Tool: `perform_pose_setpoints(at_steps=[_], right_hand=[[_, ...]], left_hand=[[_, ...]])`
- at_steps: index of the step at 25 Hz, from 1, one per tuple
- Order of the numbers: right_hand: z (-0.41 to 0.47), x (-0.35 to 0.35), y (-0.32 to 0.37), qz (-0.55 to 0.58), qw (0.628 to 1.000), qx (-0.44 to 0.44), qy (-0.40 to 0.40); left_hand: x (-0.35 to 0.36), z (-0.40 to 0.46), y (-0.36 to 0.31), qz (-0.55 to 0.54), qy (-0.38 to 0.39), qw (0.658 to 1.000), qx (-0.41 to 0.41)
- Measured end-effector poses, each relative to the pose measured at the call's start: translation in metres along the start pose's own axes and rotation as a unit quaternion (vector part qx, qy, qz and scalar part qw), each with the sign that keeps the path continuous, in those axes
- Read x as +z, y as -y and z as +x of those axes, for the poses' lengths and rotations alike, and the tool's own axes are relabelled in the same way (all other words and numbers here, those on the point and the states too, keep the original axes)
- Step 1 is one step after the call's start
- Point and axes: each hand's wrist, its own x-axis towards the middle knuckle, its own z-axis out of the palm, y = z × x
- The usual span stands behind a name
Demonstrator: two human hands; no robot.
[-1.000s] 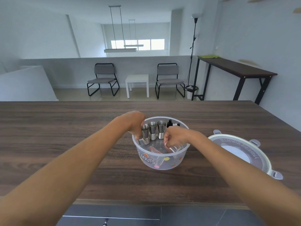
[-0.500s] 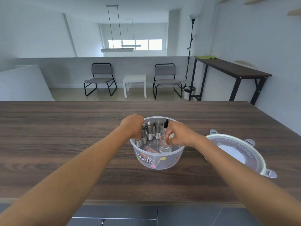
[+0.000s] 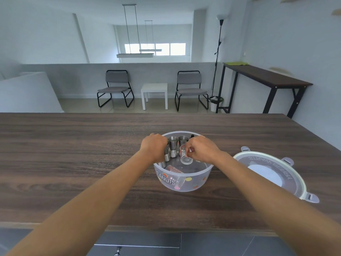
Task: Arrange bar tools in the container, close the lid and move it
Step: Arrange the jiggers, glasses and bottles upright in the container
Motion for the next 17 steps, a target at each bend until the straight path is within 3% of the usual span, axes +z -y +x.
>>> perform_pose_setpoints(at_steps=[6, 9, 12, 15, 17], right_hand=[[0.005, 0.004, -0.002, -0.02, 1.0, 0.017, 0.015], [0.002, 0.0, -0.002, 0.022, 0.999, 0.038, 0.027], [-0.008, -0.012, -0.004, 0.163, 0.981, 0.08, -0.072], [-0.022, -0.025, -0.012, 0.324, 0.914, 0.205, -0.132], [-0.032, -0.03, -0.015, 0.497, 0.798, 0.331, -0.079]], left_hand=[[-0.002, -0.003, 0.004, -0.012, 0.01, 1.0, 0.011], [-0.011, -0.003, 0.004, -0.052, -0.004, 0.999, 0.014], [-0.016, -0.001, 0.0, -0.134, 0.019, 0.991, 0.025], [-0.012, -0.002, -0.014, -0.133, 0.134, 0.981, 0.043], [-0.006, -0.001, -0.022, -0.108, 0.207, 0.972, 0.037]])
